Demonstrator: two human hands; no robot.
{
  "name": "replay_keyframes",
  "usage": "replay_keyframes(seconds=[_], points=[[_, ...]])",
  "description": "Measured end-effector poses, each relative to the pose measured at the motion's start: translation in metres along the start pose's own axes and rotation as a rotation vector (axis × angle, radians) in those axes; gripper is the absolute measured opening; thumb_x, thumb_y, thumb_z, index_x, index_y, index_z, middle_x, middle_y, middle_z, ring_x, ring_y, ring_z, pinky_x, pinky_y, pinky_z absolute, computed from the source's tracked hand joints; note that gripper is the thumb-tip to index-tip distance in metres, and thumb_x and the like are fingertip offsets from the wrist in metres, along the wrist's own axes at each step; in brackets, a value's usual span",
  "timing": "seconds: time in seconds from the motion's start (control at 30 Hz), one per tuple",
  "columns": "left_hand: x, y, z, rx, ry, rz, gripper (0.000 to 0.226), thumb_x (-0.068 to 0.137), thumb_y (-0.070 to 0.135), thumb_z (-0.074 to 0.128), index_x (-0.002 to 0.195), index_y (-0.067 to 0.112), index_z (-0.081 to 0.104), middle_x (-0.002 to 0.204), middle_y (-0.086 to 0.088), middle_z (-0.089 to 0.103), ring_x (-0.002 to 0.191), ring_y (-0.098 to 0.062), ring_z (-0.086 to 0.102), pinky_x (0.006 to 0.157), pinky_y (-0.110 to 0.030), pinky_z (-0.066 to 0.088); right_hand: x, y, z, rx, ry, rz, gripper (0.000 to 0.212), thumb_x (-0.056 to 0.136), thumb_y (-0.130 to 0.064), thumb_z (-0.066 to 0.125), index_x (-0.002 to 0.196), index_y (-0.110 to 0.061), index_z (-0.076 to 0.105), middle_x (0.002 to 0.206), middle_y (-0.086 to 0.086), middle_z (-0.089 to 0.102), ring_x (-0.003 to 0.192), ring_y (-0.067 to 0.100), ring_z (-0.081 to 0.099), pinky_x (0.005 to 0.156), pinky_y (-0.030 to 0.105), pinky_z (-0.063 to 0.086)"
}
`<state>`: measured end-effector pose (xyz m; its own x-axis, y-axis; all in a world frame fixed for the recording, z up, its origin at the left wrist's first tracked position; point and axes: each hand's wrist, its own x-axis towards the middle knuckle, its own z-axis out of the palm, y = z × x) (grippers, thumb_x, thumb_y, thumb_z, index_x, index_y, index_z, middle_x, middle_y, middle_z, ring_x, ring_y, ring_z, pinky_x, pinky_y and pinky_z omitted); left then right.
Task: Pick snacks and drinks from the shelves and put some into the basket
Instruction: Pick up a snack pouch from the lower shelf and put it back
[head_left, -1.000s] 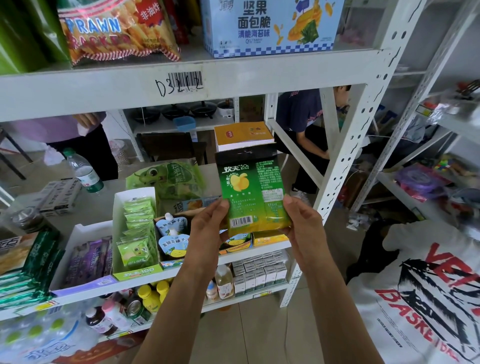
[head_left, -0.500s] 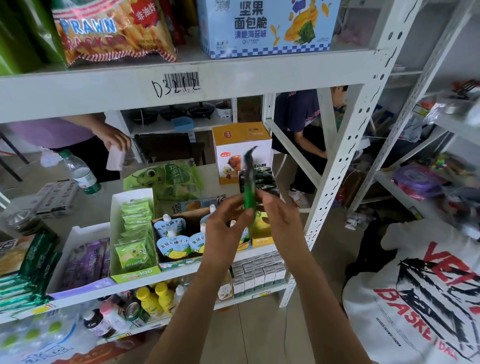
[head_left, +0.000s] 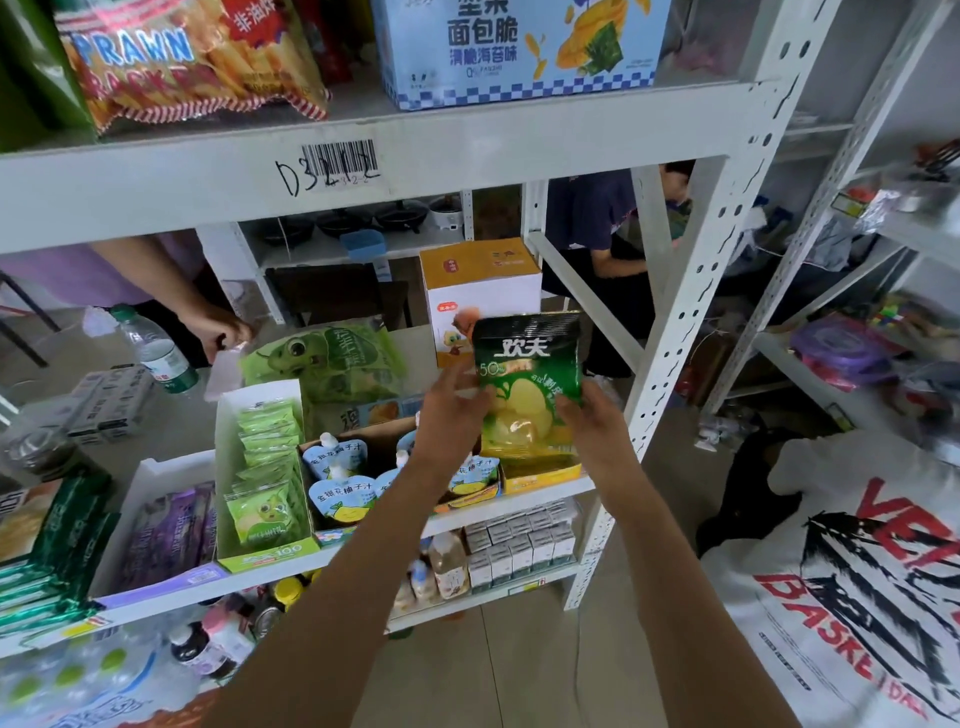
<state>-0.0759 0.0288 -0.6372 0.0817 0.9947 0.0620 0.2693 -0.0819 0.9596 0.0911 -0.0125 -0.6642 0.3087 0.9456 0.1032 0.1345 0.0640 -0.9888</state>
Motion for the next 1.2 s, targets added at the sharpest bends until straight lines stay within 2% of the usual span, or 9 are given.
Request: replay_keyframes(seconds=[0.1, 0.27, 0.43, 0.57, 0.77, 0.93, 1.0, 1.13, 1.2], points=[[0.025, -0.003, 0.008, 0.111, -0.002, 0.005, 0.010, 0.092, 0.009, 0.062, 0.100, 0.004, 0.064, 0.088, -0.011, 0.068, 0.075, -0.022, 0.059, 0.072, -0.036, 0.049, 0.016, 0.012, -0.006, -0.106, 0.013, -0.011, 0.013, 0.097, -0.004, 0.053, 0.093, -0.015, 0.059, 0.071, -0.002, 0.054, 0.062, 0.007, 0.052, 0.067, 0.030, 0.042], [0.048, -0.019, 0.032, 0.209, 0.024, -0.004, 0.007, 0.090, 0.008, 0.064, 0.087, 0.001, 0.066, 0.067, 0.000, 0.061, 0.060, -0.007, 0.050, 0.060, -0.024, 0.035, 0.038, 0.039, -0.011, -0.432, 0.132, 0.041, 0.014, 0.095, -0.019, 0.058, 0.094, -0.007, 0.063, 0.069, 0.001, 0.052, 0.065, 0.018, 0.051, 0.055, 0.027, 0.035], [0.067, -0.032, 0.052, 0.410, -0.065, -0.127, 0.038, 0.097, 0.020, 0.054, 0.060, 0.021, 0.047, 0.063, 0.001, 0.051, 0.068, -0.022, 0.052, 0.062, -0.025, 0.038, 0.053, 0.061, -0.013, -0.490, 0.141, 0.117, 0.015, 0.095, -0.016, 0.057, 0.101, -0.006, 0.066, 0.075, 0.014, 0.063, 0.067, 0.027, 0.056, 0.055, 0.028, 0.033], [0.076, -0.042, 0.056, 0.461, -0.132, -0.229, 0.035, 0.096, 0.018, 0.053, 0.061, 0.020, 0.048, 0.076, -0.009, 0.061, 0.079, -0.030, 0.063, 0.080, -0.040, 0.057, 0.064, 0.076, -0.012, -0.547, 0.077, 0.177, 0.022, 0.097, -0.017, 0.054, 0.115, -0.007, 0.062, 0.084, 0.021, 0.067, 0.068, 0.026, 0.056, 0.059, 0.030, 0.037], [0.086, -0.060, 0.060, 0.503, -0.211, -0.307, 0.028, 0.094, 0.021, 0.058, 0.070, 0.009, 0.052, 0.083, -0.019, 0.068, 0.080, -0.035, 0.070, 0.077, -0.047, 0.060, 0.079, 0.100, -0.012, -0.657, -0.048, 0.274, 0.031, 0.099, -0.024, 0.052, 0.126, -0.011, 0.059, 0.113, 0.014, 0.068, 0.103, 0.032, 0.062, 0.078, 0.030, 0.045], [0.086, -0.062, 0.063, 0.527, -0.316, -0.379, 0.021, 0.093, 0.018, 0.057, 0.076, 0.011, 0.049, 0.089, -0.020, 0.067, 0.087, -0.037, 0.070, 0.083, -0.048, 0.059, 0.084, 0.114, -0.008, -0.774, -0.129, 0.330, 0.027, 0.100, -0.022, 0.051, 0.123, -0.009, 0.056, 0.114, 0.012, 0.066, 0.101, 0.026, 0.061, 0.073, 0.028, 0.041], [0.087, -0.062, 0.064, 0.504, -0.323, -0.422, 0.013, 0.093, 0.015, 0.057, 0.086, 0.004, 0.055, 0.098, -0.025, 0.070, 0.092, -0.038, 0.071, 0.086, -0.049, 0.058, 0.084, 0.118, -0.007, -0.830, -0.109, 0.316, 0.026, 0.099, -0.023, 0.052, 0.120, -0.007, 0.056, 0.119, 0.013, 0.062, 0.106, 0.028, 0.060, 0.081, 0.030, 0.044], [0.086, -0.064, 0.068, 0.539, -0.320, -0.430, 0.021, 0.093, 0.011, 0.054, 0.106, -0.005, 0.053, 0.084, -0.013, 0.062, 0.091, -0.032, 0.069, 0.077, -0.037, 0.058, 0.080, 0.119, -0.001, -0.841, -0.029, 0.273, 0.033, 0.096, -0.022, 0.058, 0.126, -0.008, 0.053, 0.125, 0.015, 0.050, 0.108, 0.030, 0.058, 0.084, 0.030, 0.042], [0.082, -0.069, 0.072, 0.492, -0.214, -0.405, 0.030, 0.092, 0.012, 0.053, 0.116, -0.002, 0.042, 0.098, -0.021, 0.064, 0.089, -0.037, 0.070, 0.076, -0.047, 0.060, 0.078, 0.120, 0.000, -0.775, 0.050, 0.230, 0.035, 0.093, -0.018, 0.064, 0.124, -0.008, 0.052, 0.120, 0.014, 0.054, 0.103, 0.029, 0.060, 0.078, 0.027, 0.041]])
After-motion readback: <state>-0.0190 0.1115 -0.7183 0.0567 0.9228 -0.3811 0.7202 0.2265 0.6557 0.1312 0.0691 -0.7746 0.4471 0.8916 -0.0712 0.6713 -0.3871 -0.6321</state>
